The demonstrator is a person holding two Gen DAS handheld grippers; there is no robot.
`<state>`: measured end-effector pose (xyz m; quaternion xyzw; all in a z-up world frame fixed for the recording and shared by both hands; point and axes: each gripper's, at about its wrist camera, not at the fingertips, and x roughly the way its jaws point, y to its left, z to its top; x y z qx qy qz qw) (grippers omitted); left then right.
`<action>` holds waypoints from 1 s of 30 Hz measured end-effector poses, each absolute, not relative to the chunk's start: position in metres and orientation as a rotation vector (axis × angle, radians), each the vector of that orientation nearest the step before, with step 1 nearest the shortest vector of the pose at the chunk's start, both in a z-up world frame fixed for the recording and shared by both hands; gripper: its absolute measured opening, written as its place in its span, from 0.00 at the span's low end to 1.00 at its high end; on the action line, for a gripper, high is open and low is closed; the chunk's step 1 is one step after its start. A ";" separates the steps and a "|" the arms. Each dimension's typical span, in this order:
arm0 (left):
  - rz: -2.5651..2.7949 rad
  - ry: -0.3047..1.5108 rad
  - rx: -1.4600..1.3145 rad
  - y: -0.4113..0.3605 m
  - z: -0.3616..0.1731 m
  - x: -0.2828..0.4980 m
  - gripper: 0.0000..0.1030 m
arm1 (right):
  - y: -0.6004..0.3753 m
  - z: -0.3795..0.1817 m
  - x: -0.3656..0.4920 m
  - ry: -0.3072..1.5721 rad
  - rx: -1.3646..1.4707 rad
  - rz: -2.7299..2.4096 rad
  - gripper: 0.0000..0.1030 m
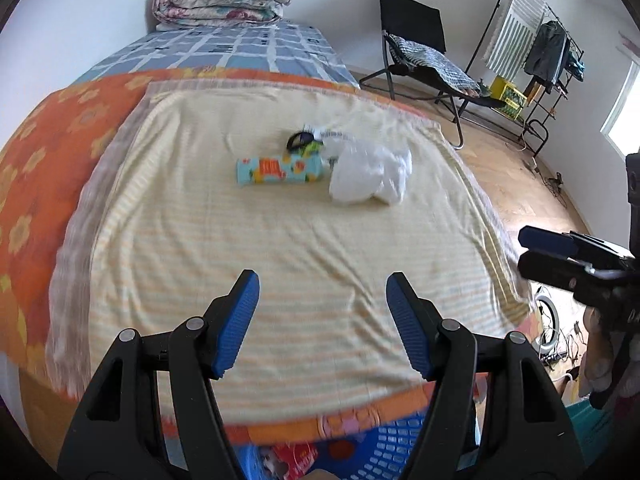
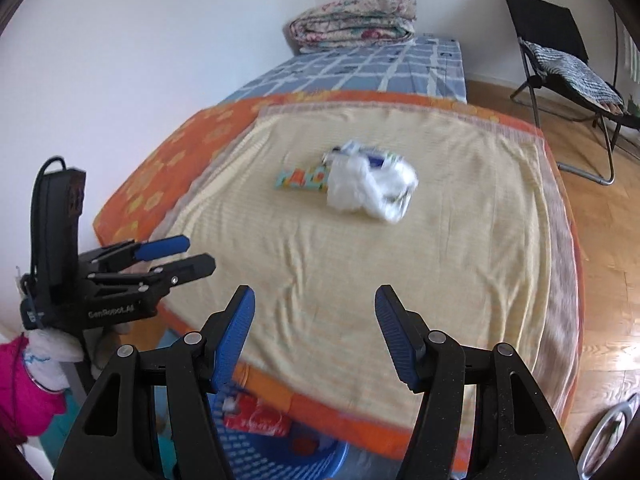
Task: Collect trash
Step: 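Move both tools back over the bed toward the white tissue and pouch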
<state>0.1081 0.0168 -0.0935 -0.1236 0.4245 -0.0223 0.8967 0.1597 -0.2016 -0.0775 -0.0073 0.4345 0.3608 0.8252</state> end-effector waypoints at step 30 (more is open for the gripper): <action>-0.082 0.977 -0.513 0.097 -0.157 0.296 0.66 | -0.128 -0.110 0.299 1.001 0.063 0.776 0.60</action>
